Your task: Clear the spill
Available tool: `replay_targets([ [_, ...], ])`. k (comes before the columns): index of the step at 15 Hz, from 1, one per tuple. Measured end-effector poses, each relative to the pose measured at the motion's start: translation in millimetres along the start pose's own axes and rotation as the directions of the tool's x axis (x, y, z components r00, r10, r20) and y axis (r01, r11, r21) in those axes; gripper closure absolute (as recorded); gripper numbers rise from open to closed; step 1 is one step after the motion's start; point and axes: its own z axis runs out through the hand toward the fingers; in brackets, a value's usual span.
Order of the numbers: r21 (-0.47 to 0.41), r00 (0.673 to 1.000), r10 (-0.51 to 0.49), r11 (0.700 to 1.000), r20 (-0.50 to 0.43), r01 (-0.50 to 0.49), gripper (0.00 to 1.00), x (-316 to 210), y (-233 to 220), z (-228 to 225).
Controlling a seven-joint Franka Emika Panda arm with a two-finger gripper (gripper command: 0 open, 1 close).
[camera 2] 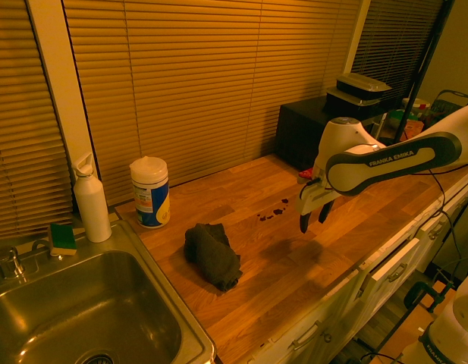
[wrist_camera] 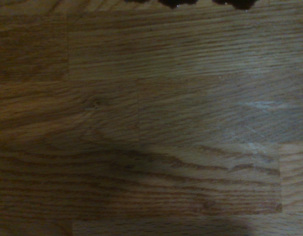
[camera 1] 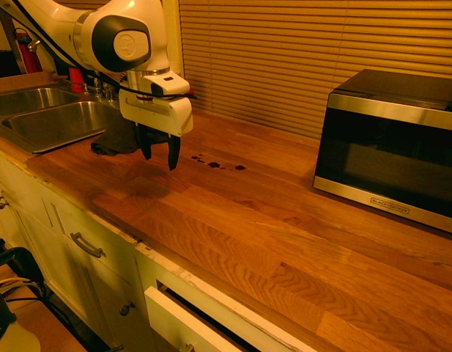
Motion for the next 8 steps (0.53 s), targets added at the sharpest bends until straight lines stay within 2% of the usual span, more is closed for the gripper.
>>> replay_targets([
  [4, 0.014, 1.000, -0.013, 1.000, -0.012, 0.013, 0.00, -2, -8, -5],
  [8, 0.070, 0.997, -0.065, 0.995, -0.044, 0.068, 0.00, -18, -43, -27],
])
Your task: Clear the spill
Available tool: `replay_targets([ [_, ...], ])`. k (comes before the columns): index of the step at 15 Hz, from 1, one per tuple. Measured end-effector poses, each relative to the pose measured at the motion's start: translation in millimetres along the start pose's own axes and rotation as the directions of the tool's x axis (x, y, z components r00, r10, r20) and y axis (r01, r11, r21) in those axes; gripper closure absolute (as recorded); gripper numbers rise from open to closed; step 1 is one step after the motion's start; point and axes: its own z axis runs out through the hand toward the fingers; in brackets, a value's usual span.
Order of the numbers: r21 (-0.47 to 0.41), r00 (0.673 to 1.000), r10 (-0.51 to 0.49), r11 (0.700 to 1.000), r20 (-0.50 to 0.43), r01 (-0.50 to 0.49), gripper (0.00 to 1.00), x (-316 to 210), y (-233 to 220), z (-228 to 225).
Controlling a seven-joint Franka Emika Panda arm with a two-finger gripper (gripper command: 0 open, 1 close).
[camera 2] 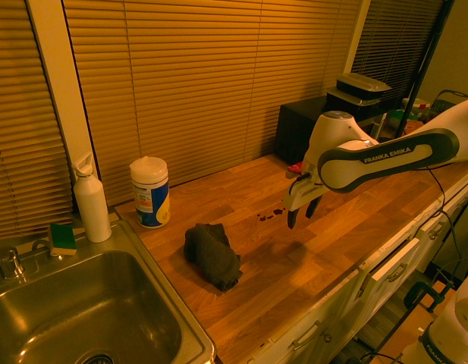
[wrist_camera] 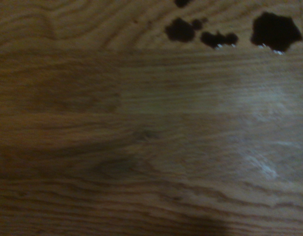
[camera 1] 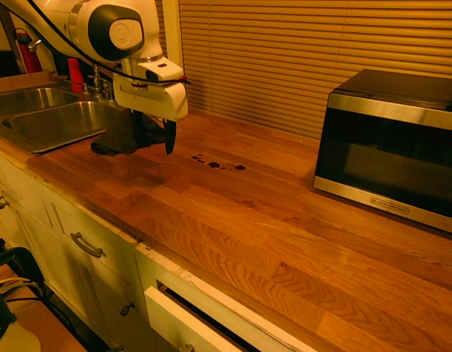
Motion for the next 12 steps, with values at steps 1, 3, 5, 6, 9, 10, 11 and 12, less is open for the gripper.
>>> replay_targets([
  [1, 0.017, 1.000, -0.017, 1.000, -0.013, 0.017, 0.00, -8, -15, -5],
  [3, 0.044, 0.999, -0.046, 0.998, -0.029, 0.047, 0.00, -25, -43, -11],
  [5, 0.071, 0.997, -0.072, 0.995, -0.033, 0.074, 0.00, -42, -73, -10],
  [6, 0.087, 0.996, -0.077, 0.993, -0.033, 0.080, 0.00, -49, -87, -8],
  [9, 0.132, 0.996, -0.091, 0.987, -0.027, 0.093, 0.00, -70, -131, -6],
  [10, 0.147, 0.995, -0.096, 0.984, -0.025, 0.099, 0.00, -80, -146, -6],
  [11, 0.160, 0.994, -0.103, 0.981, -0.025, 0.106, 0.00, -89, -158, -7],
  [12, 0.168, 0.993, -0.111, 0.979, -0.025, 0.114, 0.00, -98, -169, -6],
])
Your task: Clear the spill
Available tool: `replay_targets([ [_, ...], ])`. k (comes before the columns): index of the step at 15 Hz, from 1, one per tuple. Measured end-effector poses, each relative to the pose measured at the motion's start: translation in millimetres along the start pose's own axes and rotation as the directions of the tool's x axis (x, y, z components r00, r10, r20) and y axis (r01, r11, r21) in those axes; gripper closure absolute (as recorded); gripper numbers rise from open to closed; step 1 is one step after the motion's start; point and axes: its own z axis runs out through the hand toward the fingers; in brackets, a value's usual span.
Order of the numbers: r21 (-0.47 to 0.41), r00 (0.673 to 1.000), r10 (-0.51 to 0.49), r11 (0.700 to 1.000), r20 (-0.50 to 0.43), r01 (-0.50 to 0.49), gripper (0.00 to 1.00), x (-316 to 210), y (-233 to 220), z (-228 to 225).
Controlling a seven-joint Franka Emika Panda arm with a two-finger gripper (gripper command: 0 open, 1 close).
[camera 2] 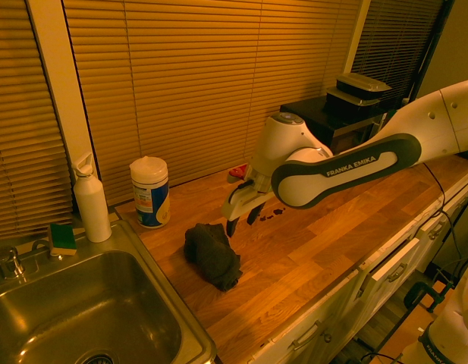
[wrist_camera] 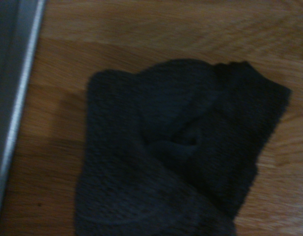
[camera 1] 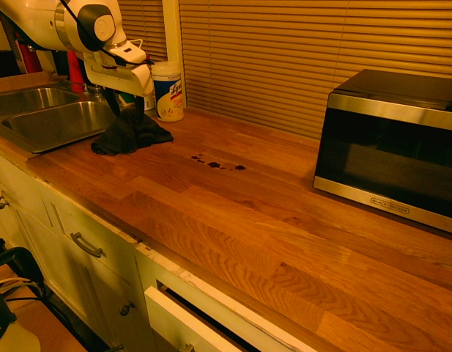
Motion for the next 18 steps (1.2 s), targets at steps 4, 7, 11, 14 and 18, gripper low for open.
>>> replay_targets([
  [4, 0.021, 1.000, -0.009, 1.000, 0.001, 0.009, 0.00, -15, -35, 10],
  [7, 0.004, 1.000, -0.010, 1.000, -0.009, 0.010, 0.00, -20, -46, 33],
  [11, -0.038, 0.999, 0.015, 0.999, -0.042, -0.016, 1.00, -15, -57, 67],
  [14, -0.072, 0.998, 0.028, 0.997, -0.048, -0.031, 1.00, -11, -57, 83],
  [18, -0.110, 0.998, 0.031, 0.993, -0.062, -0.038, 1.00, -1, -58, 93],
])
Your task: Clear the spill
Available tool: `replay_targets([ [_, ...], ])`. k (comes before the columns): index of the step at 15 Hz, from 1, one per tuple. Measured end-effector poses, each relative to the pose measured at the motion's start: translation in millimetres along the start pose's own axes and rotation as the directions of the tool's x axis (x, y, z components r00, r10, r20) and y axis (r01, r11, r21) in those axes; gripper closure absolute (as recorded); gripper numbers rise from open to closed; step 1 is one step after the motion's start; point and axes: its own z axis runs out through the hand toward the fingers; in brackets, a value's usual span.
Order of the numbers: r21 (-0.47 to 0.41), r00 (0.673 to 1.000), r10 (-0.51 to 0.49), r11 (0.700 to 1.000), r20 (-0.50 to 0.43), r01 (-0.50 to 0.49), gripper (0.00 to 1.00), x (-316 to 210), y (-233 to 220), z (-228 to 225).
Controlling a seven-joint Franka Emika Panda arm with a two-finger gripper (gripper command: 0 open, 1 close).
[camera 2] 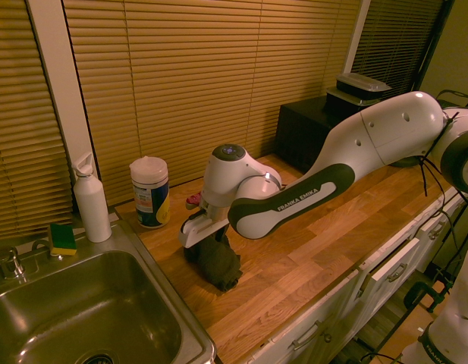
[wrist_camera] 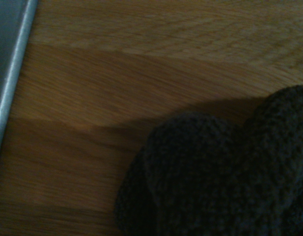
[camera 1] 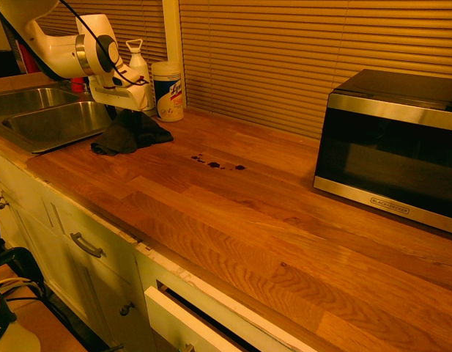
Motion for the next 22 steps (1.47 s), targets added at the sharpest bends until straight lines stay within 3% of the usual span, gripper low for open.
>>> replay_targets([
  [12, -0.053, 0.999, 0.044, 0.998, -0.016, -0.045, 1.00, 50, 24, 8],
  [22, -0.079, 0.989, 0.144, 0.986, -0.039, -0.146, 1.00, 148, 121, 13],
])
